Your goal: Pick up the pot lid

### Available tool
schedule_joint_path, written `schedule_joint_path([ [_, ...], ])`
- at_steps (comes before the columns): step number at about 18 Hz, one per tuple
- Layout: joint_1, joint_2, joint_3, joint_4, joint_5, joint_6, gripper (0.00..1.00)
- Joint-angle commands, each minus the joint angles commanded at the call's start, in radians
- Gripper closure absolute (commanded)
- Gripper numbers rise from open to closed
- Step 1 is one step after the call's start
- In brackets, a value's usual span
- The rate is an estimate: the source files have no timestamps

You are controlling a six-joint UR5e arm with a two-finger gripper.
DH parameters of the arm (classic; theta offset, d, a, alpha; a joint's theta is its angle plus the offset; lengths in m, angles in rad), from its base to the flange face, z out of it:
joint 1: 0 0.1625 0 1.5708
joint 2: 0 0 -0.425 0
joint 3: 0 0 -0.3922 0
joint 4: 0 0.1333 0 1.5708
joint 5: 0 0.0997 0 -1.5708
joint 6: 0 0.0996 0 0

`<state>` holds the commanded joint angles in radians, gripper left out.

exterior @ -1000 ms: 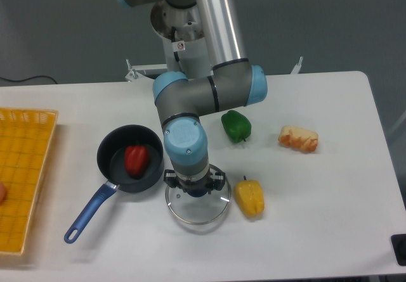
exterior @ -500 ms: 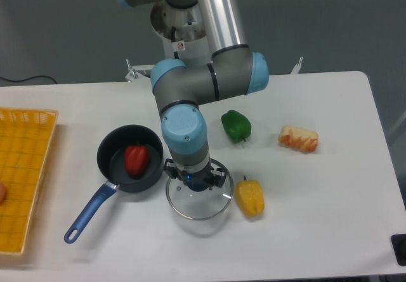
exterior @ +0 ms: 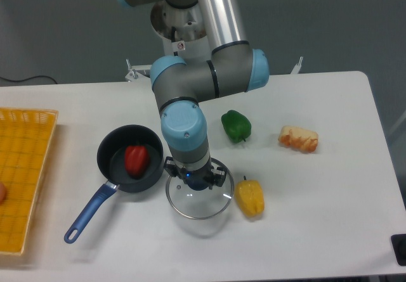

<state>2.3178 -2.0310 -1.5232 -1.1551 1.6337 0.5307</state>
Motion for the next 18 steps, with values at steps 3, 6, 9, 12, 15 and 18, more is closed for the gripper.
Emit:
schedule_joint_path([
  [3, 0.000, 0.002, 0.000, 0.000, -0.002, 0.018, 0.43],
  [6, 0.000, 0.008, -0.005, 0.000, 0.000, 0.018, 0.43],
  [9, 0.000, 0.008, -0.005, 0.000, 0.000, 0.020, 0.43],
  [12, 0.000, 0.008, -0.005, 0.000, 0.000, 0.025, 0.43],
  [15, 0.000, 0.008, -0.003, 0.000, 0.000, 0.026, 0.43],
  [18, 0.000, 0.008, -0.003, 0.000, 0.000, 0.026, 0.43],
])
